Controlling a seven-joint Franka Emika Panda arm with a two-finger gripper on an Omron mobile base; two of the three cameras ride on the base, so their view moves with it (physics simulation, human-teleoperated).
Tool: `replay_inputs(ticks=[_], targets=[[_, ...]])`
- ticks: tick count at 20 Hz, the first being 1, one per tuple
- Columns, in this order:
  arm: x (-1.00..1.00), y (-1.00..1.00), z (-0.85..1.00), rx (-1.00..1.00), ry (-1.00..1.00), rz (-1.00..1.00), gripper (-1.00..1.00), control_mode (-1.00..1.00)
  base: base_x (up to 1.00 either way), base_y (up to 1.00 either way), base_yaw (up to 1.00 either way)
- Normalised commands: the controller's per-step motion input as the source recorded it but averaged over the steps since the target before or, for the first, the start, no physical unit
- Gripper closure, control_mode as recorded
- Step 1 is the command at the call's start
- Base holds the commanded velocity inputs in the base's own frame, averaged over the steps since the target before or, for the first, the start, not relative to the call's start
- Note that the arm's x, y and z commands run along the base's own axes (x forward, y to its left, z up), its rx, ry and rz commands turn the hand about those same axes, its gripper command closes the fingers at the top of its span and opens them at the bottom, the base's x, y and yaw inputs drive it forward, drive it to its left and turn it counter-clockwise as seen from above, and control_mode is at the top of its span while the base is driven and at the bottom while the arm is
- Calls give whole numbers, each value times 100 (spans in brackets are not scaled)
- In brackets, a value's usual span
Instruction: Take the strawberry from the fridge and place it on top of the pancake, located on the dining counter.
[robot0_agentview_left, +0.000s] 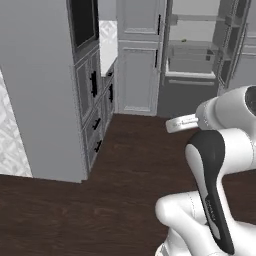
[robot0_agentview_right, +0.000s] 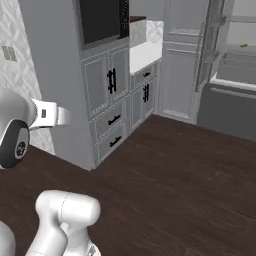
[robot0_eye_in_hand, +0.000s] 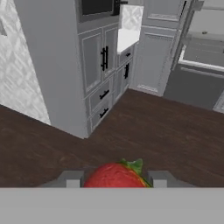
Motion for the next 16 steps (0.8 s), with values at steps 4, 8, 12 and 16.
replay_inputs(ticks=[4, 8, 12, 16], targets=[[0, 0, 0, 0, 0, 0, 100, 100, -14, 34, 56], [0, 0, 0, 0, 0, 0, 100, 100, -1, 26, 57], [0, 0, 0, 0, 0, 0, 100, 100, 0, 1, 56], [0, 0, 0, 0, 0, 0, 100, 100, 0, 0, 61]])
